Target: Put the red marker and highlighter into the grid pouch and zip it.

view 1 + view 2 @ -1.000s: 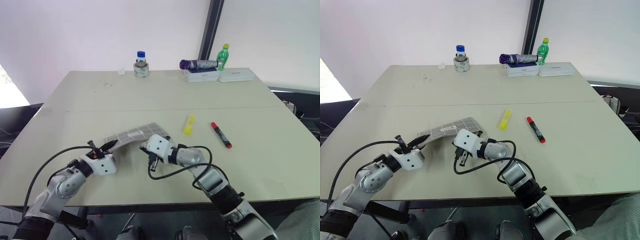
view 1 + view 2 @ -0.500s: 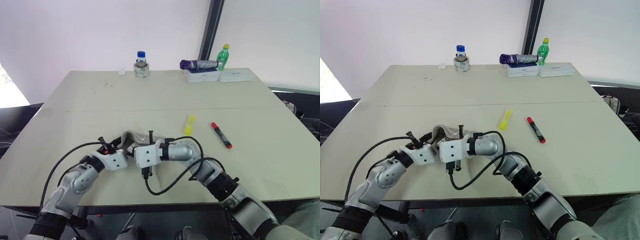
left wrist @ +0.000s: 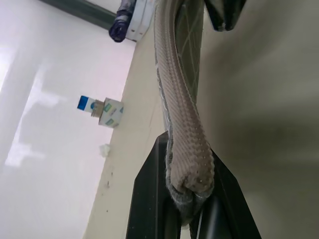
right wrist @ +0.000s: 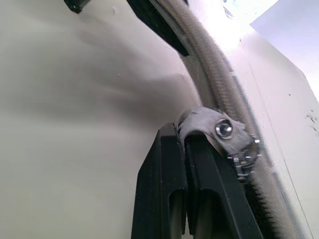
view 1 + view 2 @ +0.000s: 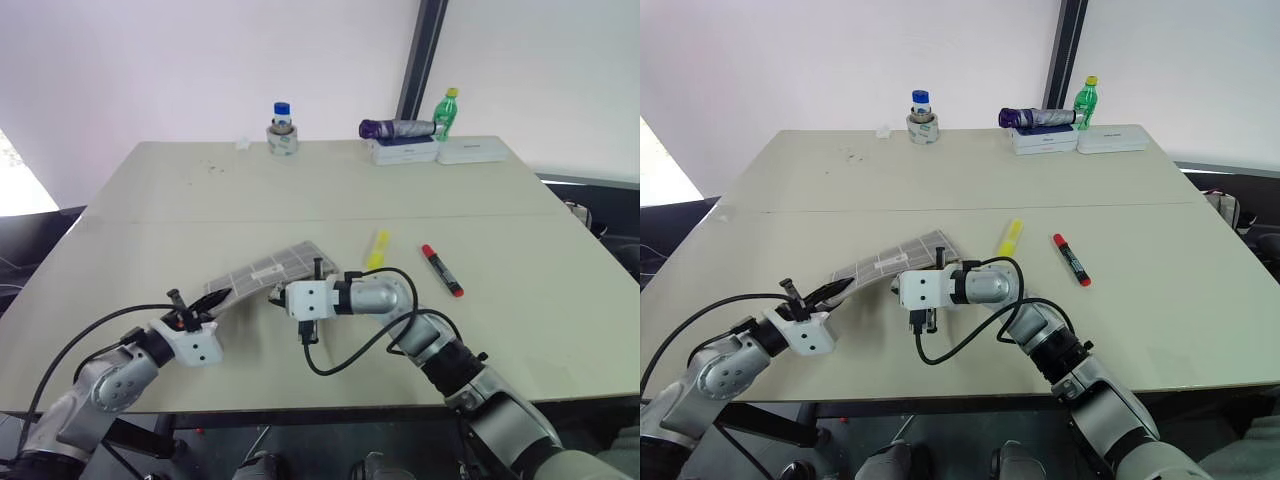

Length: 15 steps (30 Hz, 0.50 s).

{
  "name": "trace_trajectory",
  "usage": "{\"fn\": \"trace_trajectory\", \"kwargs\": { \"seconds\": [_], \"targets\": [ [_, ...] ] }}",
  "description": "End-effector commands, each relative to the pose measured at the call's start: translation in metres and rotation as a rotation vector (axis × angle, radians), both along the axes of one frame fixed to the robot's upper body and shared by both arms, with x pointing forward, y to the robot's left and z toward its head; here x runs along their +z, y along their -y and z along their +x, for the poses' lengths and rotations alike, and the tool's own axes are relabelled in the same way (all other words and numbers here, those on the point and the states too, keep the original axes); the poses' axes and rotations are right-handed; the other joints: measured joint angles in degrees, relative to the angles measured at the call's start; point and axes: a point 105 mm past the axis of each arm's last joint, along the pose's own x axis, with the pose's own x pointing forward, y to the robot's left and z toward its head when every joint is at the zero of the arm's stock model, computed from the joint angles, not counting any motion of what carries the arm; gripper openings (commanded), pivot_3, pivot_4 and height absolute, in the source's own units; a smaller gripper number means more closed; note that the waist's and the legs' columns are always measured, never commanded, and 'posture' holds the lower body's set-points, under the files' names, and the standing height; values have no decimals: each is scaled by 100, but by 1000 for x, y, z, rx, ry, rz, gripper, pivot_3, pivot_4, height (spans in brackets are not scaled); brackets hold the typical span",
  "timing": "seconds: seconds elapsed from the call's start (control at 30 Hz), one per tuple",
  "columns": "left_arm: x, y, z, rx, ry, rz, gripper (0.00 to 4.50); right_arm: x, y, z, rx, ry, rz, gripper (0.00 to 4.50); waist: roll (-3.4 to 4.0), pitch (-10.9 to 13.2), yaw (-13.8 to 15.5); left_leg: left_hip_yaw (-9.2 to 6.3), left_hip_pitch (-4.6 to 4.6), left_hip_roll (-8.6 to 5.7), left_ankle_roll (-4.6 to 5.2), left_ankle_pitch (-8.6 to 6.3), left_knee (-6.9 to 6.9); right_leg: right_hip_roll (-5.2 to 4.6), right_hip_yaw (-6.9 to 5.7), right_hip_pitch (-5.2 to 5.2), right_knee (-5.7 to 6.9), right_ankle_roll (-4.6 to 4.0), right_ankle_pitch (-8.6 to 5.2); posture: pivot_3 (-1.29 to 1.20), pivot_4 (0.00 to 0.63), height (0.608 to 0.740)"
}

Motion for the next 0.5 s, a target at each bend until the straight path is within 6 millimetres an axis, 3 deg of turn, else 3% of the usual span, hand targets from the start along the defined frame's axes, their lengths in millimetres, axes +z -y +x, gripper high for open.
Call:
{"fn": "trace_trajectory", "kwargs": {
  "seconds": [0.03,0.27,0.5],
  "targets": [
    [-6,26,-4,-71,1,36,0,-7,-7,-7,50,48,-72,35,0,0,6,1,0,-1,0,0,0,2,0,1,0,0,0,0,150,740],
    [-19,42,-2,-73,-45,36,0,-23,-6,-17,102,23,-199,35,0,0,11,5,0,-2,-3,2,0,3,0,0,1,0,0,0,150,740],
    [-20,41,7,-45,-49,55,0,-9,-17,-26,158,48,-167,35,0,0,22,2,2,-3,0,0,2,2,0,3,1,0,0,0,150,740]
  ]
}}
